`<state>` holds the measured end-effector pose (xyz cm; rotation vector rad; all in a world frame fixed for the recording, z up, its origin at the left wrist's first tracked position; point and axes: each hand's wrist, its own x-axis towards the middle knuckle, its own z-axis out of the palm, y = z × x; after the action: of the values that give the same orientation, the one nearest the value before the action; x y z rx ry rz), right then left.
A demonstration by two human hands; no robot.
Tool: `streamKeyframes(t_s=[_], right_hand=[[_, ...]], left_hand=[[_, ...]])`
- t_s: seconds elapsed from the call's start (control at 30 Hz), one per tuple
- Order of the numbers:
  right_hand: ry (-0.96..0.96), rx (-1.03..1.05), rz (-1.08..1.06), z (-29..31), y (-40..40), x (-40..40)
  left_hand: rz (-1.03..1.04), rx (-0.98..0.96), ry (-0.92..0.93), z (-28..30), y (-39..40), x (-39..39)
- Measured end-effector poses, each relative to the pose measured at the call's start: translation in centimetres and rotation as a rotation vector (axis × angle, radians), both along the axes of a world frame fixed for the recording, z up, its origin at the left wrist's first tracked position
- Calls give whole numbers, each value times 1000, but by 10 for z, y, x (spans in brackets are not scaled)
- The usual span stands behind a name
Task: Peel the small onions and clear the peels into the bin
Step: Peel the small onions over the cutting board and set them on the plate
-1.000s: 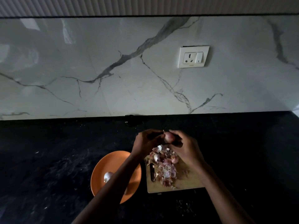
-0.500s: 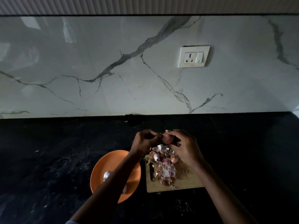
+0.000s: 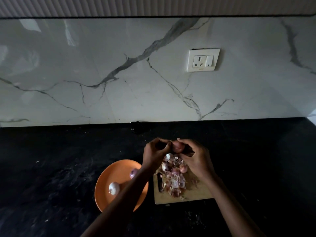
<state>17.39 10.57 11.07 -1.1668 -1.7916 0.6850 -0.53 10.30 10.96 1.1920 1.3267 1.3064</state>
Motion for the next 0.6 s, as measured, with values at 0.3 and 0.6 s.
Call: streamKeyframes(t_s=[0.3, 0.6], right_hand=[[193, -197, 0, -5, 1, 1], [480, -401, -27, -7, -3, -5]], left_hand=[[43, -18, -150, 0, -3, 9], [58, -122, -568, 5, -8, 25]])
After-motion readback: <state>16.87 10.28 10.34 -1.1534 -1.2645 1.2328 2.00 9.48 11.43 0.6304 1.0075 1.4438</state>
